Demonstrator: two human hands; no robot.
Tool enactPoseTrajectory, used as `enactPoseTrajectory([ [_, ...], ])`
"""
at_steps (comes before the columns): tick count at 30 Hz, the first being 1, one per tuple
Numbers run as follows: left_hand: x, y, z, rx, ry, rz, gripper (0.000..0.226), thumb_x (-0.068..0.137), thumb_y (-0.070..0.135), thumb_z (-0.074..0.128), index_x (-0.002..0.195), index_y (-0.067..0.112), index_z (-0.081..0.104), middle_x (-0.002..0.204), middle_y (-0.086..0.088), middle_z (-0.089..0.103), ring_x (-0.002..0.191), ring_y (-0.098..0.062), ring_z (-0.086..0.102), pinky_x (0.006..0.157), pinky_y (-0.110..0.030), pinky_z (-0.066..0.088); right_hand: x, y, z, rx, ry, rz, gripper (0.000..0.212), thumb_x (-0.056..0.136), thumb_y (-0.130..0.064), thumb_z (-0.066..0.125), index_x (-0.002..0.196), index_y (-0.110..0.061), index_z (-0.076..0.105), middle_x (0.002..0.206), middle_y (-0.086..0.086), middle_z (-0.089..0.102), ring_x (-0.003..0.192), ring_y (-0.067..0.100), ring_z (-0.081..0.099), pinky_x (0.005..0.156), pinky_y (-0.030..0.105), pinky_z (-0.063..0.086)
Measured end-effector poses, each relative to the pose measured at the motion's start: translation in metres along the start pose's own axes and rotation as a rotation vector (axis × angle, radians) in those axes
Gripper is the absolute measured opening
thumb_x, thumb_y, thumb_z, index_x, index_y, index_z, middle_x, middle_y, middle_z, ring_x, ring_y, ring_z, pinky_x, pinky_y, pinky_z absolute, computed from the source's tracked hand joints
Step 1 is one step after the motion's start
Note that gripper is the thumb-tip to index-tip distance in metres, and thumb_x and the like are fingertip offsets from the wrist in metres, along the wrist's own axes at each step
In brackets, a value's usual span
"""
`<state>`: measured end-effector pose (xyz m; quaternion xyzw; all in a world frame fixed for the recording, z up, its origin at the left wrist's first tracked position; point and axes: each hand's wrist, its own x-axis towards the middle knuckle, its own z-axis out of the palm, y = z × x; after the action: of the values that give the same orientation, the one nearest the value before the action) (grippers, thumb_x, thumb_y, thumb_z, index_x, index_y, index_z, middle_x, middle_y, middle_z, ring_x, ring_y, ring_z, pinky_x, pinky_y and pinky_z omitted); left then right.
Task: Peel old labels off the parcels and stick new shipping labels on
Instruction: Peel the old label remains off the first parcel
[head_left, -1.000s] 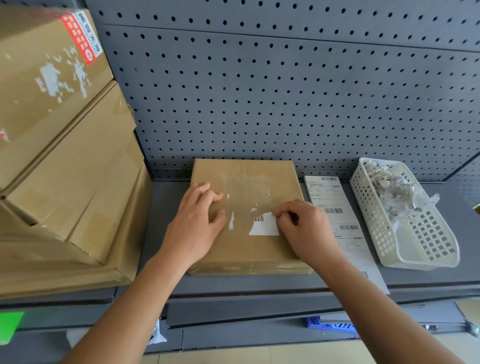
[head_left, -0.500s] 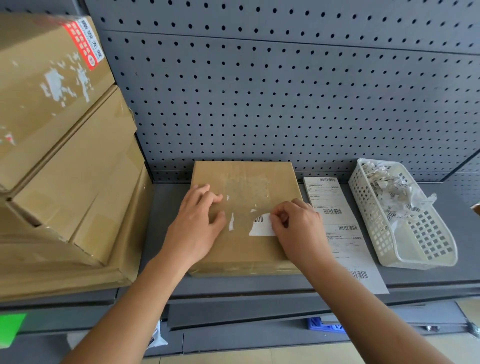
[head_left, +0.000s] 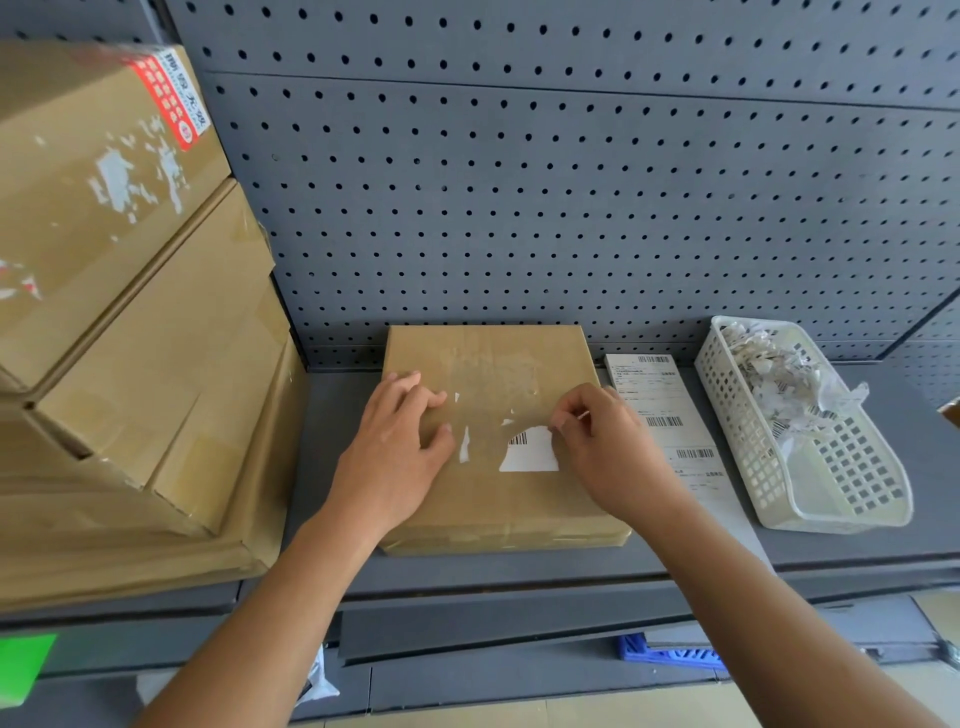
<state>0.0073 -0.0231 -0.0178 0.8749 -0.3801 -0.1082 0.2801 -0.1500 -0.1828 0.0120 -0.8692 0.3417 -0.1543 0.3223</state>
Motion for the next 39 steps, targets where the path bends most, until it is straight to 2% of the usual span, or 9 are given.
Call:
enactPoseTrajectory([
  [2,0.0,0.0,0.0,-0.001,0.005,0.005,0.041,0.103,0.04,0.045,0.143,0.031,0.045,0.162,0.016,0.018,0.153,-0.001,0.0,0.108,-0.046,0.042,0.0,0.002,-0.002,-0.057,-0.002,-0.017,0.001,0.095,-0.023,0.059,0.095,-0.022,0.059,0.104,-0.005,0.054,0.088,0.012,0.054,0.076,0.025,0.046],
  [4,0.0,-0.001,0.001,-0.004,0.011,0.01,0.04,0.103,0.039,0.046,0.141,0.03,0.046,0.162,0.015,0.019,0.153,-0.001,0.0,0.106,-0.045,0.043,-0.003,0.002,0.001,-0.168,-0.03,-0.028,0.014,0.092,-0.031,0.064,0.1,-0.02,0.062,0.104,-0.004,0.053,0.094,0.018,0.052,0.084,0.032,0.047],
  [8,0.0,-0.001,0.001,0.0,0.015,0.013,0.039,0.103,0.039,0.047,0.141,0.03,0.047,0.162,0.015,0.02,0.153,-0.001,0.0,0.105,-0.044,0.044,-0.004,-0.003,0.008,-0.266,-0.017,-0.057,0.012,0.096,-0.025,0.058,0.093,-0.015,0.064,0.1,-0.001,0.055,0.096,0.024,0.052,0.085,0.039,0.048],
  [18,0.0,-0.001,0.0,-0.004,0.004,0.01,0.038,0.103,0.039,0.045,0.14,0.031,0.046,0.162,0.016,0.019,0.152,-0.001,0.0,0.106,-0.044,0.043,-0.005,-0.009,-0.001,-0.105,-0.096,0.032,0.01,0.1,-0.024,0.053,0.095,-0.017,0.058,0.084,-0.003,0.063,0.081,0.018,0.058,0.077,0.043,0.052],
  [21,0.0,0.0,0.0,0.0,0.004,0.015,0.038,0.103,0.04,0.045,0.14,0.031,0.046,0.162,0.016,0.019,0.152,-0.001,0.0,0.105,-0.044,0.043,-0.005,-0.01,-0.005,-0.074,-0.111,0.057,0.01,0.1,-0.025,0.053,0.096,-0.018,0.06,0.085,-0.004,0.064,0.079,0.015,0.058,0.072,0.038,0.053],
  [25,0.0,0.0,0.0,0.004,0.005,0.017,0.039,0.103,0.04,0.044,0.141,0.03,0.046,0.162,0.016,0.018,0.152,-0.001,0.0,0.104,-0.04,0.043,-0.007,-0.009,-0.013,0.065,-0.153,0.106,0.011,0.099,-0.024,0.055,0.096,-0.018,0.063,0.086,-0.006,0.065,0.076,0.01,0.057,0.062,0.023,0.042],
  [31,0.0,-0.001,0.0,0.013,0.003,0.025,0.041,0.104,0.039,0.044,0.144,0.029,0.045,0.162,0.016,0.018,0.152,-0.001,-0.001,0.101,-0.037,0.042,-0.003,-0.008,-0.016,0.308,-0.073,0.172,0.011,0.1,-0.02,0.054,0.091,-0.018,0.06,0.099,0.011,0.069,0.09,0.029,0.061,0.071,0.03,0.042],
  [34,0.001,-0.002,0.0,0.009,0.001,0.021,0.041,0.104,0.04,0.044,0.144,0.029,0.044,0.162,0.016,0.017,0.152,0.0,-0.003,0.101,-0.038,0.043,-0.005,-0.007,-0.009,0.273,-0.065,0.171,0.011,0.1,-0.019,0.054,0.089,-0.018,0.058,0.095,0.012,0.069,0.074,0.018,0.053,0.063,0.029,0.039],
  [39,0.001,-0.001,0.0,0.006,0.006,0.026,0.041,0.104,0.038,0.045,0.144,0.028,0.045,0.162,0.015,0.018,0.152,-0.001,-0.001,0.099,-0.036,0.044,-0.009,-0.007,-0.004,0.253,-0.024,0.163,0.011,0.1,-0.019,0.053,0.089,-0.02,0.058,0.089,0.003,0.069,0.068,0.009,0.05,0.059,0.025,0.035],
])
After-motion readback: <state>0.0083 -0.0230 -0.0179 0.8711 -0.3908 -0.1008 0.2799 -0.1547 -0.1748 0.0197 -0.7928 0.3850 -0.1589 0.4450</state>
